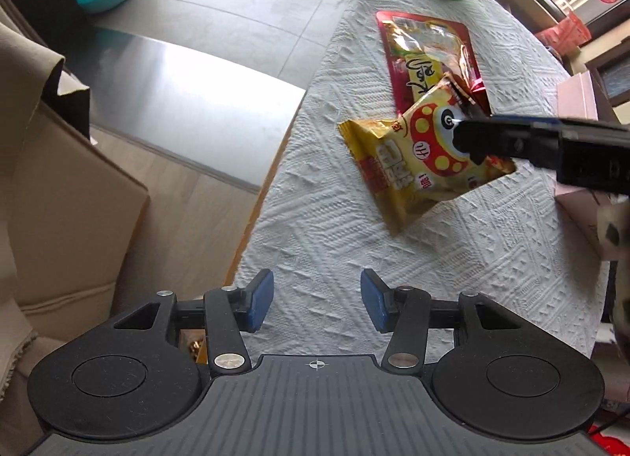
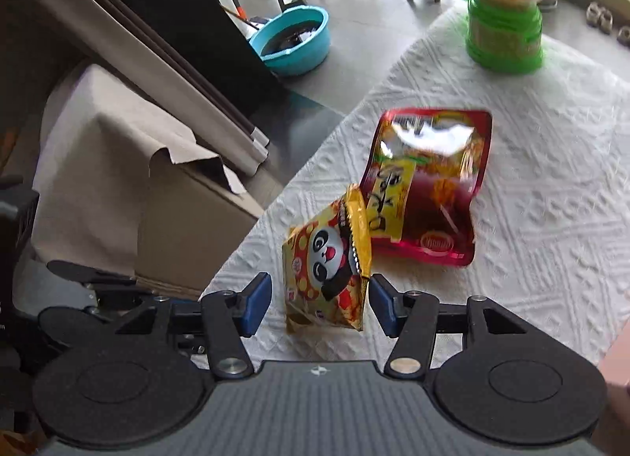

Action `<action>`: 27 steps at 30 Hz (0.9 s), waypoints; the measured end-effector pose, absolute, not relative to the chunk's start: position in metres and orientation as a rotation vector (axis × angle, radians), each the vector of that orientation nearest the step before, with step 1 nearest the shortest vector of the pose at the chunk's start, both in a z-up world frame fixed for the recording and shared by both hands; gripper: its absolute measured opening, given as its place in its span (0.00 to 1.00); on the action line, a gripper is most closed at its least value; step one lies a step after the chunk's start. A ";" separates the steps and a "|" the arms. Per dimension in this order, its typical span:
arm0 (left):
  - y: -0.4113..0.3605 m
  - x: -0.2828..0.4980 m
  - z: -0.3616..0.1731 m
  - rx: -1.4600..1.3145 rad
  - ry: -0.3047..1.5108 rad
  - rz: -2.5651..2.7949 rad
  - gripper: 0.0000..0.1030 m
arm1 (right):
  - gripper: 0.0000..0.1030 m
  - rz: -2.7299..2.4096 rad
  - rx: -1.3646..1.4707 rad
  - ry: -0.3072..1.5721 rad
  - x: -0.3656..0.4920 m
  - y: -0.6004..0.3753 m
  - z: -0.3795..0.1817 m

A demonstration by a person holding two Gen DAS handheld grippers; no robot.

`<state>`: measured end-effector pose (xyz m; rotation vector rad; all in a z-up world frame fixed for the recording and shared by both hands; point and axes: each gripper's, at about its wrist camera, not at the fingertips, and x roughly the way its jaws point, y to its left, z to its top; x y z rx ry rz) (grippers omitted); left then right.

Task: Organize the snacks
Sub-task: 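Grasp the yellow panda bag with the left tool while the right tool holds the red bag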

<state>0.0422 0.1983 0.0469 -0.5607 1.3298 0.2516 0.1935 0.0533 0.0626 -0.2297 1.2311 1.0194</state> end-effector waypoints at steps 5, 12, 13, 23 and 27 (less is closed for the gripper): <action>0.200 0.043 0.053 -0.569 1.275 0.178 0.52 | 0.70 0.763 -0.194 1.175 0.234 0.065 0.057; 0.211 0.032 0.060 -0.492 1.254 0.196 0.52 | 0.83 0.628 -0.308 1.246 0.249 0.115 0.017; 0.211 0.031 0.060 -0.473 1.260 0.195 0.52 | 0.86 0.624 -0.363 1.237 0.245 0.124 0.014; 0.201 0.045 0.066 -0.420 1.244 0.165 0.52 | 0.72 0.601 -0.486 1.162 0.235 0.110 0.020; 0.208 0.059 0.060 -0.493 1.254 0.227 0.52 | 0.72 0.580 -0.449 1.186 0.243 0.084 0.020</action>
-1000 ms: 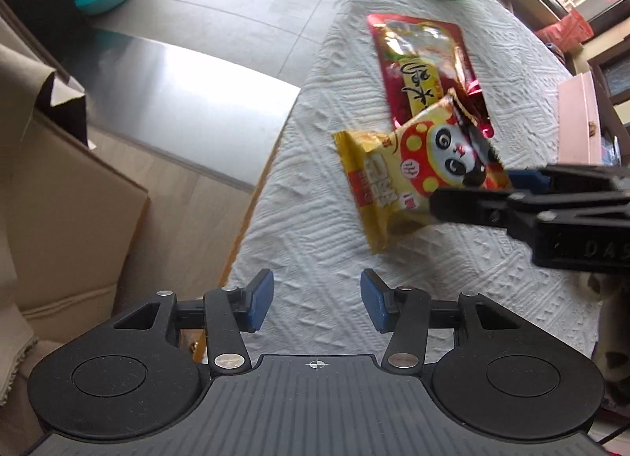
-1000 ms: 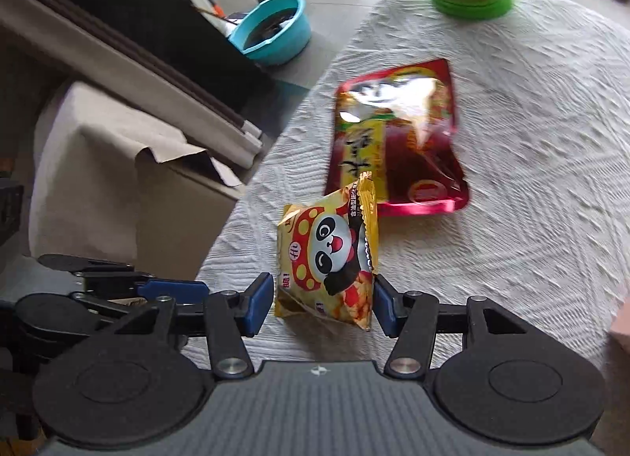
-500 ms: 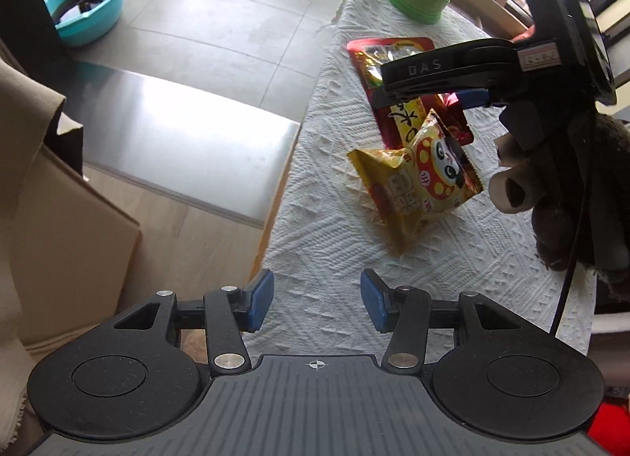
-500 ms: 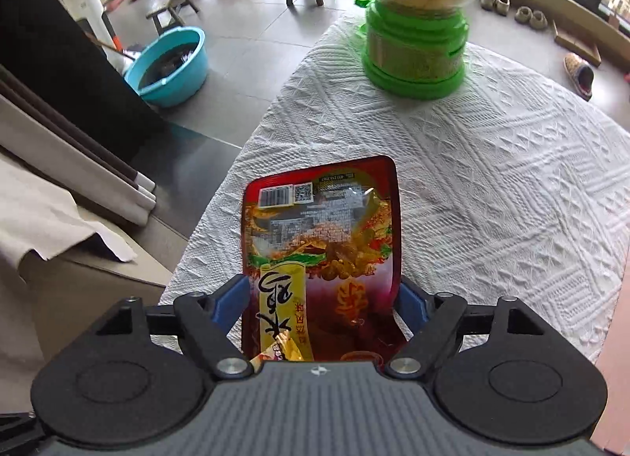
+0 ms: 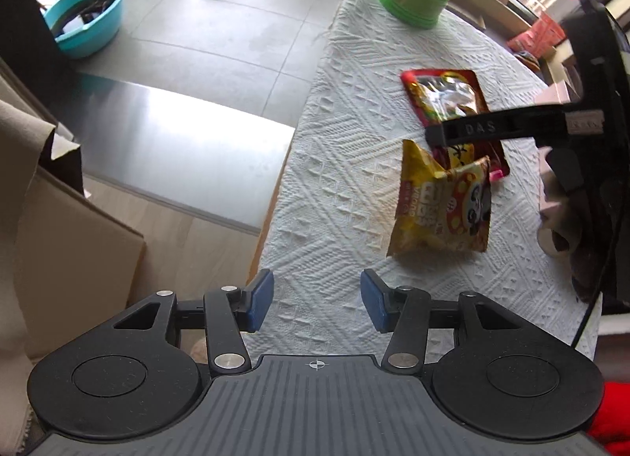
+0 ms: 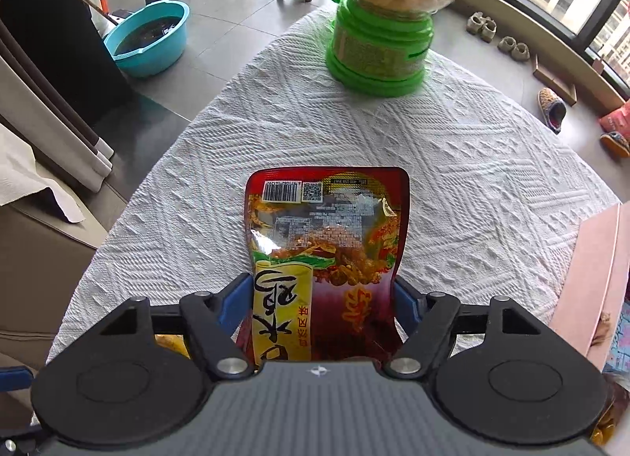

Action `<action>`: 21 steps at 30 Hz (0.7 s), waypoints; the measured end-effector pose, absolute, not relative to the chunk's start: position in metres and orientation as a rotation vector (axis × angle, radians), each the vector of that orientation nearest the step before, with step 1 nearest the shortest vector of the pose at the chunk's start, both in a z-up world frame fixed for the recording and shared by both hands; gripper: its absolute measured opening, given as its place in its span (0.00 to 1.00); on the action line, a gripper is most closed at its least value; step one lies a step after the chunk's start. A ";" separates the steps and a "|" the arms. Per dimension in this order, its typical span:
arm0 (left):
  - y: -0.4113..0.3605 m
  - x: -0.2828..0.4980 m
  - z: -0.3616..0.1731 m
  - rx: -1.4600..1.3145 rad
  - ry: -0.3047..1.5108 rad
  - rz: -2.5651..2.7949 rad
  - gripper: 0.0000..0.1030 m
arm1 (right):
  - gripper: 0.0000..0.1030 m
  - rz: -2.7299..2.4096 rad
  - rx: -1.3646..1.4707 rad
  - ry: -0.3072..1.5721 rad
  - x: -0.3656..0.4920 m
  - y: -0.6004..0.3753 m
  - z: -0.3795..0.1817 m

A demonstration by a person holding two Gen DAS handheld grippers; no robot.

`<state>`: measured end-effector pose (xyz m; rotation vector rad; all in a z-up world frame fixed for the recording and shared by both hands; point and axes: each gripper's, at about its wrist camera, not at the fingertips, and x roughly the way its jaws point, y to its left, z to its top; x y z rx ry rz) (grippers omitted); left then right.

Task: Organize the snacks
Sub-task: 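Grasp the yellow panda bag with the left tool while the right tool holds the red bag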

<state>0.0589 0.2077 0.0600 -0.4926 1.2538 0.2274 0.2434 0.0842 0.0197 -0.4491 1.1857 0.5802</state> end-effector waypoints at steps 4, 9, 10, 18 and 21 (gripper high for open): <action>0.202 0.075 0.063 -0.496 1.247 0.226 0.52 | 0.72 0.578 -0.437 1.200 0.247 0.057 0.018; 0.188 0.093 0.061 -0.561 1.263 0.202 0.52 | 0.73 0.588 -0.445 1.223 0.242 0.039 0.019; 0.185 0.097 0.058 -0.591 1.270 0.207 0.52 | 0.73 0.595 -0.446 1.232 0.241 0.037 0.019; 0.156 0.123 0.048 -0.623 1.292 0.224 0.52 | 0.73 0.665 -0.493 1.223 0.220 0.021 0.020; 0.155 0.135 0.044 -0.629 1.287 0.239 0.52 | 0.73 0.671 -0.496 1.224 0.214 0.013 0.019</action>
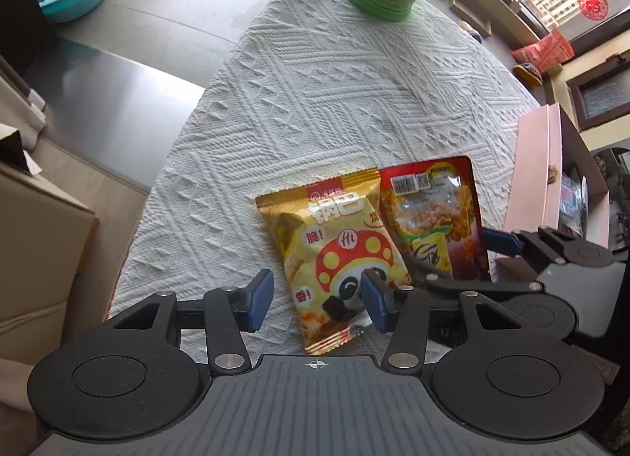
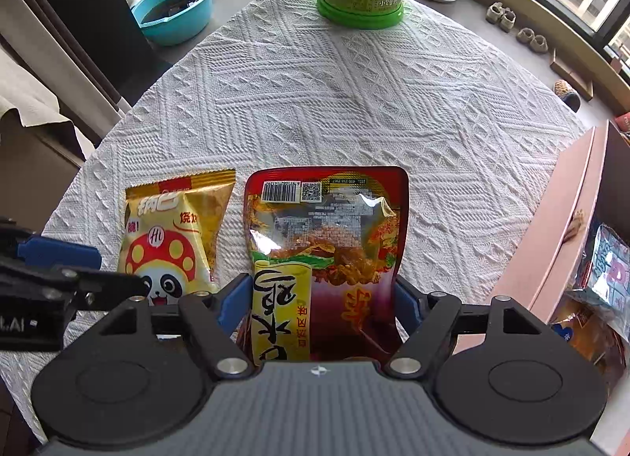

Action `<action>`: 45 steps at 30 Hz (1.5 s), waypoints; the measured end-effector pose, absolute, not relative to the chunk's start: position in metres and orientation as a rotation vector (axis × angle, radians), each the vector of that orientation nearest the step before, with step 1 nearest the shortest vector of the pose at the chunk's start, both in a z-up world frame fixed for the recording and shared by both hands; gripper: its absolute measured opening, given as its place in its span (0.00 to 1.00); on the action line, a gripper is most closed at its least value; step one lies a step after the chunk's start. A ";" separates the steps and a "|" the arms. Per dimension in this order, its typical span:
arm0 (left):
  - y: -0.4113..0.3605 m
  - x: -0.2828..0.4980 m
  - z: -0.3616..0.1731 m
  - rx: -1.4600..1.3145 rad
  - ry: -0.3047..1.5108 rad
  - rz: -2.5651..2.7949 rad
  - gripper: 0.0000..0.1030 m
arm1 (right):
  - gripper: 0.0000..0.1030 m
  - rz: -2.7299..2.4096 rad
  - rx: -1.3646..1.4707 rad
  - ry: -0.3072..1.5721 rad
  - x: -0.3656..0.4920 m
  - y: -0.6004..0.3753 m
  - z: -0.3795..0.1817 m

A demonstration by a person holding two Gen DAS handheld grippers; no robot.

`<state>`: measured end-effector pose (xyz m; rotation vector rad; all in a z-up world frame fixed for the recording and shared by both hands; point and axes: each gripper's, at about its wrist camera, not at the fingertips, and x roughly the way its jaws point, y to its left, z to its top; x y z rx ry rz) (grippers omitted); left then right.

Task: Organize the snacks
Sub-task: 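Grasp the yellow panda bag with the left tool while the right tool holds the red bag, then lift both held bags and turn toward the pink box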

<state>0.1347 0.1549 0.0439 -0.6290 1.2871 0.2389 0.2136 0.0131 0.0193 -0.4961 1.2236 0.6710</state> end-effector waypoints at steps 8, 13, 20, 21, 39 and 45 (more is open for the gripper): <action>0.151 0.161 0.035 -0.633 1.273 0.246 0.60 | 0.78 0.682 -0.491 1.190 0.192 -0.006 0.016; 0.145 0.169 0.030 -0.579 1.289 0.229 0.65 | 0.80 0.683 -0.484 1.166 0.188 -0.008 0.015; 0.148 0.162 0.033 -0.494 1.283 0.228 0.70 | 0.86 0.678 -0.476 1.157 0.184 -0.007 0.012; 0.150 0.161 0.032 -0.521 1.283 0.216 0.69 | 0.87 0.677 -0.473 1.156 0.184 -0.007 0.012; 0.164 0.141 0.037 -0.453 1.301 0.250 0.63 | 0.91 0.659 -0.383 1.199 0.194 -0.004 0.016; 0.156 0.127 0.038 -0.486 1.343 0.234 0.63 | 0.75 0.675 -0.453 1.181 0.188 0.006 0.020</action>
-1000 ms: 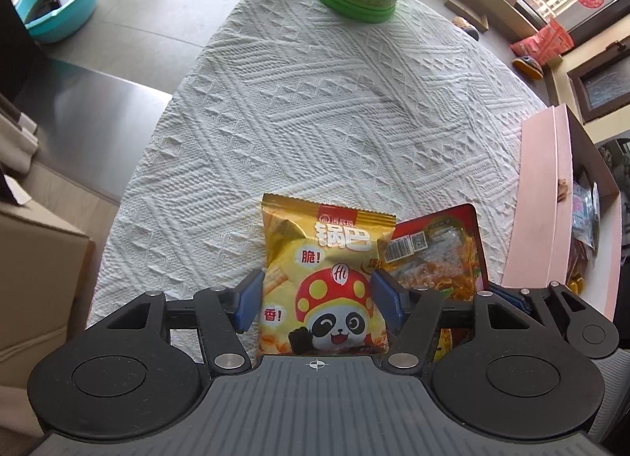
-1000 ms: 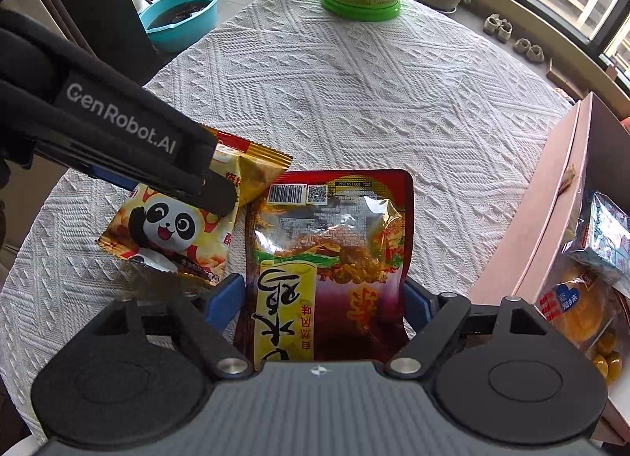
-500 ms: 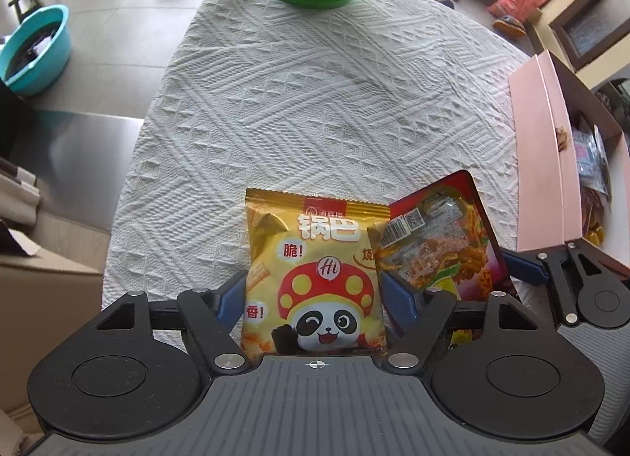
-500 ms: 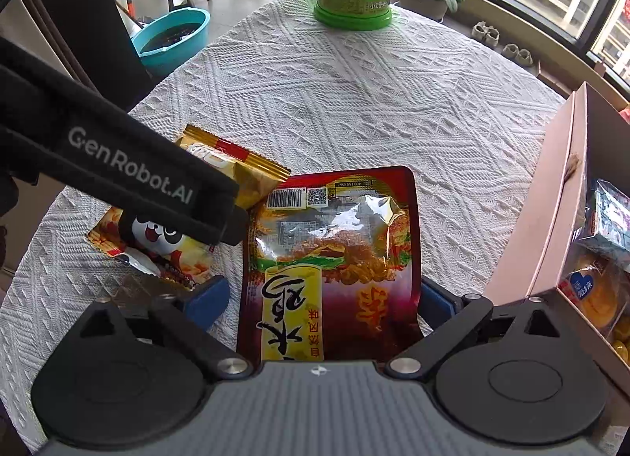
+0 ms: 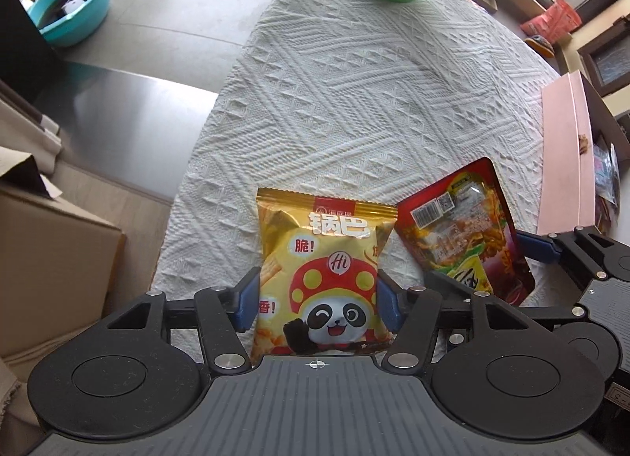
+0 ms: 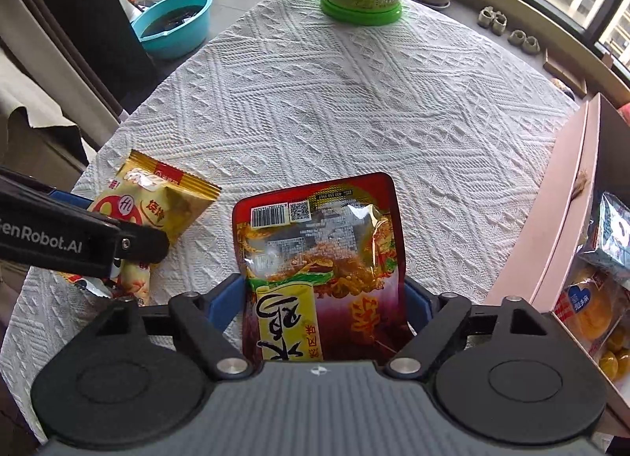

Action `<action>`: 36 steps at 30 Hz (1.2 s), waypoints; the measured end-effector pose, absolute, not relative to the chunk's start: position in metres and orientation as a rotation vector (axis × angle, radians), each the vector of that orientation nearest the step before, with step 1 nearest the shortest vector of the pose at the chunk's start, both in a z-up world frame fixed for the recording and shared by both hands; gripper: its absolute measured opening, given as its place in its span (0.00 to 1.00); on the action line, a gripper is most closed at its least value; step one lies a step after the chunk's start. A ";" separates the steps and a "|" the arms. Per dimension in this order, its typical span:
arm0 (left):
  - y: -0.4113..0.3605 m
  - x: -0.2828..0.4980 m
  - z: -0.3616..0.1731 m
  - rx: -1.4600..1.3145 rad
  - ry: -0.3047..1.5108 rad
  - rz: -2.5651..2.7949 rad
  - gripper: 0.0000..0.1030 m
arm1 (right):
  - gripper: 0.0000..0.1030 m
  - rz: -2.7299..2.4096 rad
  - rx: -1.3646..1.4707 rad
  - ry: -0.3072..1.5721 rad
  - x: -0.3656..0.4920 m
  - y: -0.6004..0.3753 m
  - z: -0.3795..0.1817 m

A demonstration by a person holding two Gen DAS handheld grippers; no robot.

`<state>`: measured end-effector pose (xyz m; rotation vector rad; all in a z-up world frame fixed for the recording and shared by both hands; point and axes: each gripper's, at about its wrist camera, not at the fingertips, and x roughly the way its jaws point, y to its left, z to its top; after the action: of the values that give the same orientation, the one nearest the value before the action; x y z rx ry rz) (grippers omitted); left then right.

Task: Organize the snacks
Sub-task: 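Lift both held bags and turn toward the pink box, then carry the red bag and panda bag over the pink box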

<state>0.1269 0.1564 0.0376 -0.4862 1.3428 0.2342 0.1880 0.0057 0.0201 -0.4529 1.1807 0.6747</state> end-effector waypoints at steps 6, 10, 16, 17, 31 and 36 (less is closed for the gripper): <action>0.130 0.129 0.036 -0.506 1.355 0.197 0.63 | 0.70 0.721 -0.420 1.242 0.171 -0.024 0.030; 0.099 0.142 0.034 -0.479 1.366 0.131 0.63 | 0.73 0.680 -0.380 1.320 0.167 -0.068 0.023; 0.051 0.163 0.034 -0.426 1.368 0.055 0.63 | 0.73 0.616 -0.266 1.392 0.175 -0.127 0.030; 0.046 0.166 0.034 -0.420 1.370 0.050 0.63 | 0.73 0.604 -0.249 1.397 0.177 -0.134 0.034; 0.051 0.175 0.033 -0.442 1.346 0.115 0.63 | 0.58 0.079 -0.460 0.938 0.296 -0.209 0.073; 0.068 0.166 0.034 -0.469 1.334 0.136 0.63 | 0.43 0.065 -0.389 1.026 0.318 -0.206 0.052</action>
<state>0.1662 0.0683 0.0341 -0.4692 1.3345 0.1358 0.3185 -0.2060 0.0522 -0.3889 1.0265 0.0654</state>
